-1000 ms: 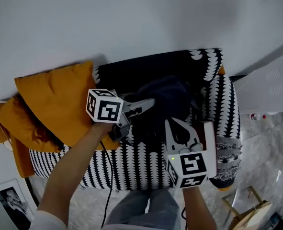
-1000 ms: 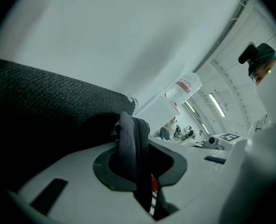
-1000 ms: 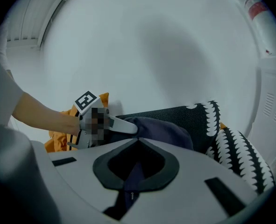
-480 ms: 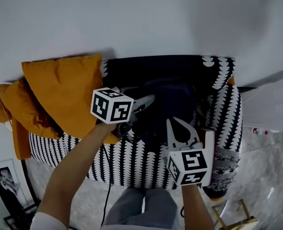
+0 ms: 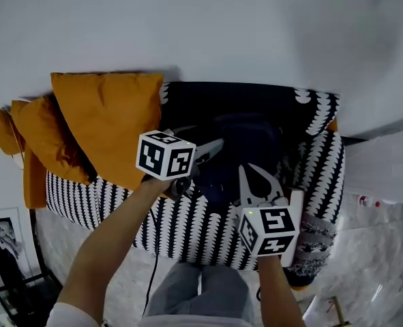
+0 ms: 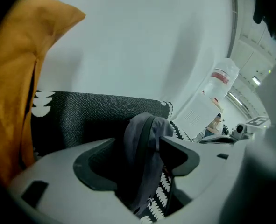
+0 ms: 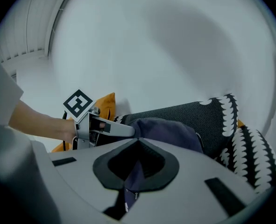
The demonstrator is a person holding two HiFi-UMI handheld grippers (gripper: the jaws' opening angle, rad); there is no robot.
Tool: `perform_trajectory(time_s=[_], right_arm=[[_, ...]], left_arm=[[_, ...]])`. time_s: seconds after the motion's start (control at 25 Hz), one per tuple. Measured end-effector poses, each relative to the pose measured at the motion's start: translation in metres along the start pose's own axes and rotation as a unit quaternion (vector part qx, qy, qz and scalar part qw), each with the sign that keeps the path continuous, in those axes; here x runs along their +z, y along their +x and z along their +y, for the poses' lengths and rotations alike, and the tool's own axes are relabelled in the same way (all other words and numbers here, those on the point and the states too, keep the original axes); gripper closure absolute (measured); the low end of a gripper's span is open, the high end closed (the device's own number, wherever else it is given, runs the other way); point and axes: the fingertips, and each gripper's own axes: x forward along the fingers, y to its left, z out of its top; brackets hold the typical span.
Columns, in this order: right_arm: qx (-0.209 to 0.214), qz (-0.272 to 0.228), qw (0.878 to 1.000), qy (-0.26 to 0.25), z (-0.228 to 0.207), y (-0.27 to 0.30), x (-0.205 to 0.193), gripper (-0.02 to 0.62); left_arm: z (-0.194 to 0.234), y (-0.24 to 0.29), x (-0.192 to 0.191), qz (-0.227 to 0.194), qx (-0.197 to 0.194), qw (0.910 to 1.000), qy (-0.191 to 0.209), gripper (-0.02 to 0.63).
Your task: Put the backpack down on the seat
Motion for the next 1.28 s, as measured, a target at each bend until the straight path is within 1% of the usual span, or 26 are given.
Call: perform_trajectory(time_s=[0.24,0.48,0.6,0.72,0.88,1.0,1.12,1.2,1.28], right_arm=[[-0.004,-0.008,1.000,0.010,0.005,-0.016,0.010,0.592],[-0.006,-0.008,1.000,-0.001,0.021,-0.031,0.019,0.592],[-0.009,-0.008,1.000,0.002,0.030,-0.042,0.025,0.593],[-0.016,-0.013,1.000,-0.006,0.040,-0.055,0.030,0.593],[-0.032,-0.024,0.999,-0.014,0.058,-0.074,0.037,0.594],[-0.041,-0.025,0.999,-0.017,0.077,-0.092,0.033,0.594],[-0.052,-0.030,0.998,-0.020,0.098,-0.112,0.030,0.593],[-0.059,-0.036,0.997,-0.027,0.112,-0.125,0.032,0.593],[-0.063,-0.044,0.997,-0.031,0.127,-0.137,0.034,0.593]], left_arm=[[-0.010,-0.025,-0.009,-0.002,0.019,0.9997,-0.015,0.330],[-0.039,-0.049,-0.008,-0.011,0.022,0.9997,-0.001,0.331],[-0.055,-0.062,-0.009,-0.022,0.023,0.9995,-0.005,0.331],[-0.076,-0.074,-0.010,-0.034,0.012,0.9994,-0.002,0.338],[-0.100,-0.092,-0.018,-0.041,0.006,0.9989,0.022,0.356],[-0.114,-0.113,-0.027,-0.051,0.000,0.9985,0.017,0.362],[-0.132,-0.138,-0.035,-0.060,-0.018,0.9978,0.021,0.370],[-0.142,-0.156,-0.038,-0.068,-0.027,0.9969,0.029,0.387],[-0.147,-0.175,-0.042,-0.077,-0.025,0.9962,0.033,0.413]])
